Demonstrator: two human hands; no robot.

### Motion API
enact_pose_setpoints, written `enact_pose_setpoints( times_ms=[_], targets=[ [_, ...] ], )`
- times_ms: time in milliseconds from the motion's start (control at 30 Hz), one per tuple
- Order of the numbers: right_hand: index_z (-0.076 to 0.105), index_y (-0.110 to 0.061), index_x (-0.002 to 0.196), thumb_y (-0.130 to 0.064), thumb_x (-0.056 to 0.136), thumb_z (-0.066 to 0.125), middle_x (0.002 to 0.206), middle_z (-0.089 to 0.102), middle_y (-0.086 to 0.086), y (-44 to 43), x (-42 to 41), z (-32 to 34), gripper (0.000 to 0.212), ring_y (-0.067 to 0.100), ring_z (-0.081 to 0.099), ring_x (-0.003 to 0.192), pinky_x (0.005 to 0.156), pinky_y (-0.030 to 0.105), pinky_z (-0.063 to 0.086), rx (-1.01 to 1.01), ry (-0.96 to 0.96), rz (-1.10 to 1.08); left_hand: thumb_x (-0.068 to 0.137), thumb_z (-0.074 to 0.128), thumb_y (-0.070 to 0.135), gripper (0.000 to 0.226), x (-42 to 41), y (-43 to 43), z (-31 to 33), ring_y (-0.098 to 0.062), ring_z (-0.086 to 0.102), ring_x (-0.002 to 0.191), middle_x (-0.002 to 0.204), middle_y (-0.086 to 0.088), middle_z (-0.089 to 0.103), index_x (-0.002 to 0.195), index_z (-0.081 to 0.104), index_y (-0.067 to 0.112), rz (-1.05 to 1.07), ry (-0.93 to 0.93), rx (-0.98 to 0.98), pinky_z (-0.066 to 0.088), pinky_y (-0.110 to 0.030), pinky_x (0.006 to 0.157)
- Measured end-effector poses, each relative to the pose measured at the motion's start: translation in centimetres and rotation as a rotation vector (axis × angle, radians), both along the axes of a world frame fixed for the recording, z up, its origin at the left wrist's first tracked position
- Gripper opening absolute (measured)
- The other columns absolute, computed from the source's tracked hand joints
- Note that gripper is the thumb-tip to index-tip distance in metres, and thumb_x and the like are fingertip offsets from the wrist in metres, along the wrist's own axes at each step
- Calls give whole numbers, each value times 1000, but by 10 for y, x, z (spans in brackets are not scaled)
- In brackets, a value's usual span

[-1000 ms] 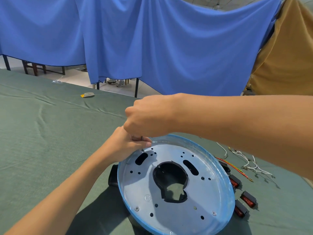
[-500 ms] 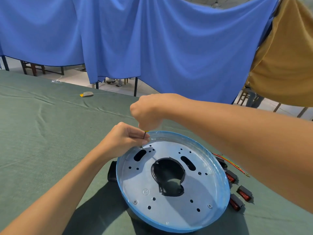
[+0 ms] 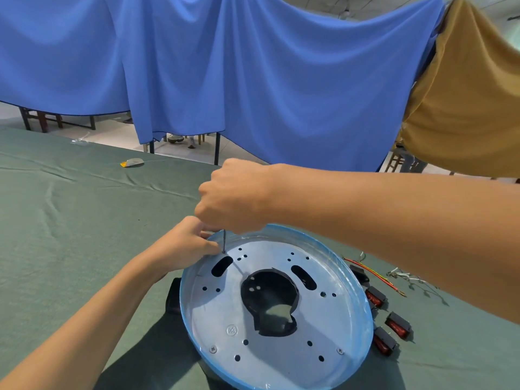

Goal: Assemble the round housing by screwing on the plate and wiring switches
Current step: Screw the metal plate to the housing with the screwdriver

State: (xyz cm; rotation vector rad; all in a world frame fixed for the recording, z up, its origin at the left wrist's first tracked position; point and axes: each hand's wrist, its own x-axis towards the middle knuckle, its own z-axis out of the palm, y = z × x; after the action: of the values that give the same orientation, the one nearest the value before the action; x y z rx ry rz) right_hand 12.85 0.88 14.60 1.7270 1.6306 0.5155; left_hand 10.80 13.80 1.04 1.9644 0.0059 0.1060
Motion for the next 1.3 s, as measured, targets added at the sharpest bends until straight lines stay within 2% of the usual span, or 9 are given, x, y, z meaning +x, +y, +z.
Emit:
enact_pose_setpoints(
  times_ms=[100, 167, 333, 467, 667, 833, 967, 1133, 1300],
  targets=[
    [25, -19, 65, -8, 87, 48, 65, 29, -3, 4, 6, 0, 34, 15, 29, 51, 45, 26, 22, -8, 55, -61, 86, 66, 2, 25, 4, 1, -1, -19, 70, 68, 73, -1, 74, 70, 74, 19, 67, 84, 140, 56, -37, 68],
    [29, -18, 69, -10, 87, 47, 68, 31, -3, 6, 6, 2, 26, 14, 33, 53, 45, 27, 24, 3, 120, -158, 87, 68, 7, 45, 5, -2, -2, -9, 53, 46, 49, 9, 57, 45, 61, 21, 132, 159, 165, 40, -23, 52],
    [57, -8, 92, -18, 91, 52, 74, 52, -3, 22, 13, 1, 11, 16, 53, 62, 45, 25, 32, -51, 248, -484, 89, 69, 14, 20, -1, -10, 8, -17, 63, 54, 63, -4, 71, 74, 74, 1, 209, 261, 117, 45, -26, 59],
    [68, -4, 90, -25, 97, 51, 63, 57, 2, 13, 29, 9, 28, 14, 31, 36, 41, 17, 29, 7, 624, -965, 89, 69, 14, 21, -2, -13, 10, -16, 61, 51, 59, -3, 69, 72, 73, 3, 228, 292, 128, 43, -24, 54],
    [58, -14, 66, -25, 98, 45, 55, 65, -4, -16, 22, 9, 37, 13, 45, 42, 41, 18, 35, 16, 499, -833, 88, 72, 22, 28, -4, -13, 11, -19, 60, 51, 58, -4, 69, 69, 70, 1, 235, 333, 136, 41, -24, 53],
    [56, -11, 67, -28, 99, 40, 63, 63, 3, -76, 39, -1, 40, 22, 54, 63, 54, 29, 40, 471, 571, -794, 88, 73, 28, 23, -3, -10, 13, -21, 71, 56, 68, -7, 75, 80, 72, 6, 176, 402, 114, 51, -25, 52],
    [41, -12, 68, -37, 103, 34, 66, 48, 3, -130, 43, -59, 44, 20, 44, 61, 53, 33, 31, 834, 622, -907, 85, 76, 26, 22, -2, -9, 14, -32, 74, 73, 75, -11, 76, 93, 68, 6, 181, 434, 67, 60, -46, 76],
    [48, -15, 74, -38, 102, 36, 77, 54, 0, -147, 53, -115, 39, 19, 47, 78, 61, 31, 31, 1296, 854, -858, 91, 69, 18, 20, -4, -14, 21, -32, 71, 59, 77, -19, 75, 96, 68, -2, 198, 477, -37, 56, -37, 54],
    [59, -7, 83, -39, 102, 38, 80, 63, 3, -152, 55, -123, 43, 17, 54, 76, 59, 26, 37, 1576, 835, -763, 93, 65, 20, 23, -13, -18, 26, -31, 69, 57, 82, -21, 74, 92, 71, -2, 198, 567, -210, 54, -34, 51]
  ],
)
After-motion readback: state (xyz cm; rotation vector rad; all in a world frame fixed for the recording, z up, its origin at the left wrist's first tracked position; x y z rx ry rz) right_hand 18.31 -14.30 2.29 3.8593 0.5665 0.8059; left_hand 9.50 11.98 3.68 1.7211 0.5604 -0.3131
